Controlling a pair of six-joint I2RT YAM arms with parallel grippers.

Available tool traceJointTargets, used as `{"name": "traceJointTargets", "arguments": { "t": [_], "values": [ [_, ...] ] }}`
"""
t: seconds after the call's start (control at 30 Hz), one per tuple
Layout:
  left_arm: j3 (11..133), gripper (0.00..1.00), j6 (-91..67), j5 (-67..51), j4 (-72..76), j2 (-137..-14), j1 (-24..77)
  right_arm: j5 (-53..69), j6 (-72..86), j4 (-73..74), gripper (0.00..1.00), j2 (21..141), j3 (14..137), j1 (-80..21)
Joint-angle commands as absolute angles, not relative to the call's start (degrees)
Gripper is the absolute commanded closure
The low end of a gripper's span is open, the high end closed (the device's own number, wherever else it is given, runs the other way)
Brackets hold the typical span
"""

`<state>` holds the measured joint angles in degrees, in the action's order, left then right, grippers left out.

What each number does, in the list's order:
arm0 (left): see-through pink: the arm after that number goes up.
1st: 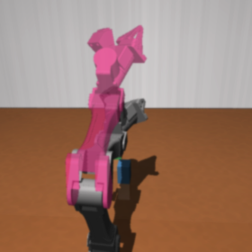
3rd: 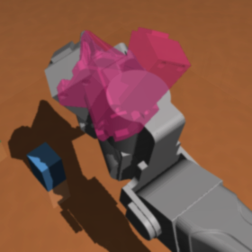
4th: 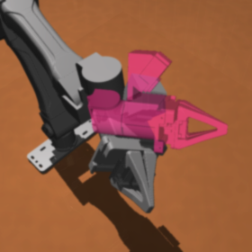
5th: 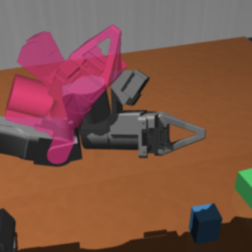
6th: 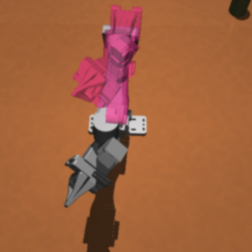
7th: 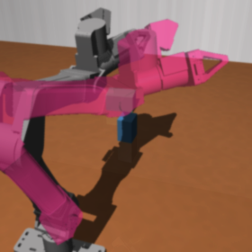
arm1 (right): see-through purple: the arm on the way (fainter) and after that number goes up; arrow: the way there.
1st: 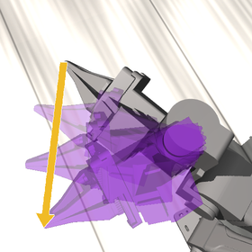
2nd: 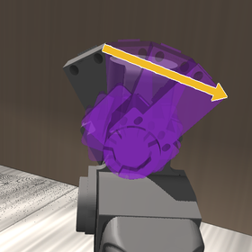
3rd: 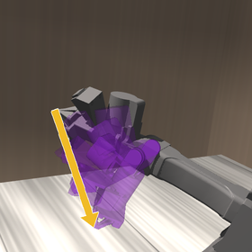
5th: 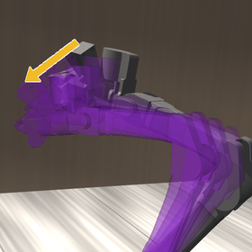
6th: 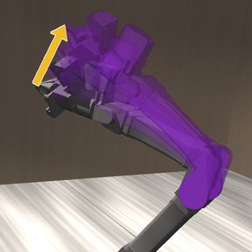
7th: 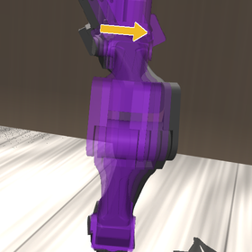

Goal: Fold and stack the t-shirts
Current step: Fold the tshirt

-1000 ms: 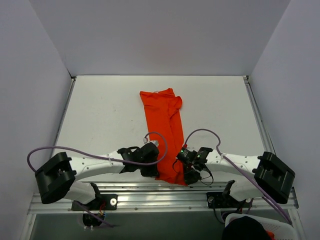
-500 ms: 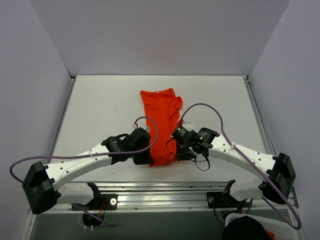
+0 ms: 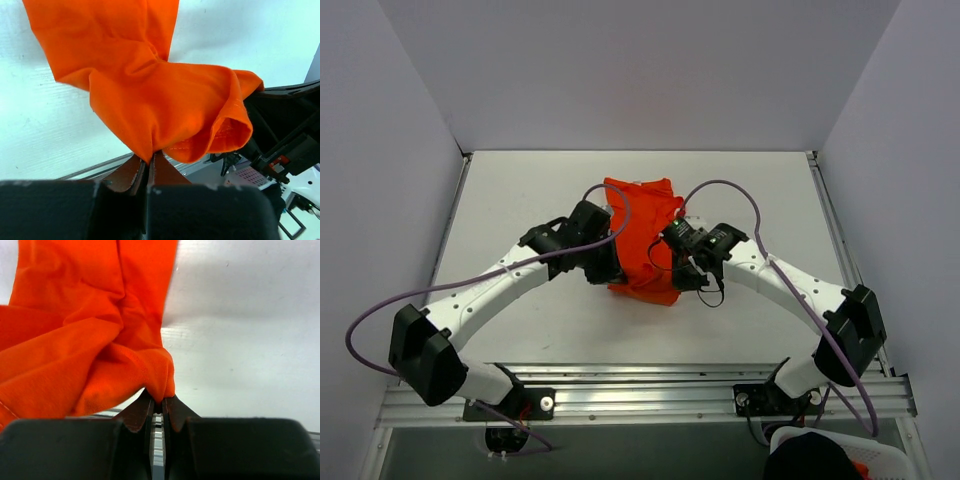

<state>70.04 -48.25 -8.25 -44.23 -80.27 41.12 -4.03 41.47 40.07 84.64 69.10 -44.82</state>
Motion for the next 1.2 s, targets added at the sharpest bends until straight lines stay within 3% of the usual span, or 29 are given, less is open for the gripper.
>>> {"name": "traceJointTargets", "arguments": {
  "t": [0.0, 0.43, 1.17],
  "values": [
    [74.44, 0.98, -45.62, -12.12, -44.04, -82.87, 38.33, -4.49, 37.28, 41.49, 1.0, 86.13, 72.15, -42.02],
    [86.04, 0.98, -42.45, -16.96, -42.71, -96.05, 32.43, -1.85, 31.91, 39.73, 1.0, 98.34, 82.96, -38.15],
    [95.7, 0.98, -39.11, -23.11, -39.11, -113.81, 22.77, -2.72, 27.33, 44.12, 1.0, 119.7, 105.64, -33.58]
  ]
}}
